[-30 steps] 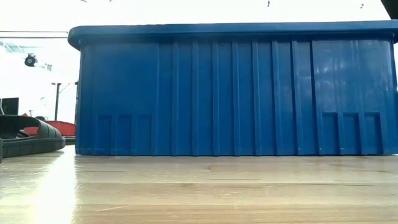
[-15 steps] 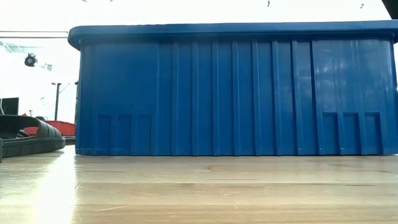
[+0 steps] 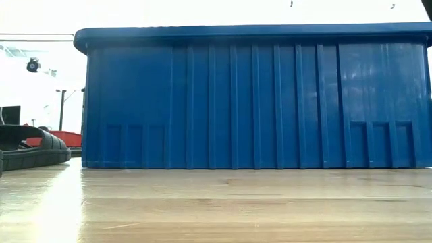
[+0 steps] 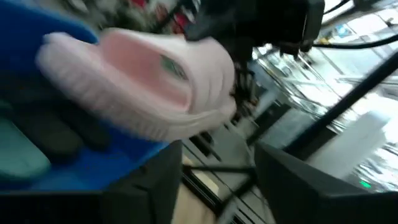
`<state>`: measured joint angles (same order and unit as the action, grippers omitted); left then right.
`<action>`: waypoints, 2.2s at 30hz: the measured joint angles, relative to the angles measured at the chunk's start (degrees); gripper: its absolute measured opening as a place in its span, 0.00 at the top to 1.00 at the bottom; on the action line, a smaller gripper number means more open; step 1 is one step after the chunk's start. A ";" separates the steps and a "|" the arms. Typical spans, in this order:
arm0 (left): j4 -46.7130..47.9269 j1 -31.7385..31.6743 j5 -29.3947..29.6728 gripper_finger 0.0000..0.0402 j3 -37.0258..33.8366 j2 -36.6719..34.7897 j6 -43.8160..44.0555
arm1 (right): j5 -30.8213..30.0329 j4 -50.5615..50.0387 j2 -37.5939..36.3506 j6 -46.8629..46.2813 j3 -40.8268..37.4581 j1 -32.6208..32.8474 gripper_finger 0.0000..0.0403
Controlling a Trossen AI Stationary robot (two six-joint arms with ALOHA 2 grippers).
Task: Pick and place slides into bin
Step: Put the pink slide into the blue container
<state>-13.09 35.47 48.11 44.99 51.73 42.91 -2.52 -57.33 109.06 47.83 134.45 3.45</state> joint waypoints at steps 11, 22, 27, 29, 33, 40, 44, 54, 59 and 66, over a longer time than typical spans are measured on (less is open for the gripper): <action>0.80 -0.30 6.88 0.44 0.00 -16.36 -35.39 | 8.28 2.27 -2.97 -4.76 0.00 -8.95 0.98; 3.16 -0.35 -3.80 0.44 -0.13 -29.04 -48.11 | 20.33 9.72 -2.39 -14.14 -0.57 -19.12 0.98; 11.71 -0.34 -1.99 0.44 -0.20 -32.47 -49.71 | 20.52 15.00 -2.06 -13.75 -3.75 -21.07 0.98; 16.50 -0.38 1.56 0.44 -0.32 -34.46 -49.29 | 20.50 16.92 -2.06 -13.00 -5.73 -21.56 0.98; 20.22 -0.34 2.00 0.44 -0.45 -40.30 -47.74 | 20.52 19.00 -2.03 -10.22 -10.17 -21.78 0.98; 19.49 -0.36 7.00 0.44 -3.02 -46.55 -46.38 | 20.72 22.98 -2.03 -3.50 -17.77 -21.76 0.98; 19.74 -0.34 11.55 0.44 -3.73 -48.07 -46.27 | 20.55 23.61 -2.03 2.38 -22.16 -21.98 0.98; 17.53 -0.35 25.04 0.44 -3.36 -49.79 -46.28 | 21.56 26.85 -2.03 11.21 -35.86 -23.04 0.98; 16.57 -0.34 26.40 0.44 -3.34 -48.94 -46.27 | 25.44 32.37 -2.03 12.04 -41.62 -22.08 0.98; 14.40 -0.35 28.92 0.44 -3.23 -47.85 -46.25 | 26.82 38.79 -2.03 13.67 -47.16 -21.37 0.98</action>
<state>1.31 35.12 77.03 41.76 3.88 -3.33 24.30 -18.54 107.02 61.50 87.29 -17.91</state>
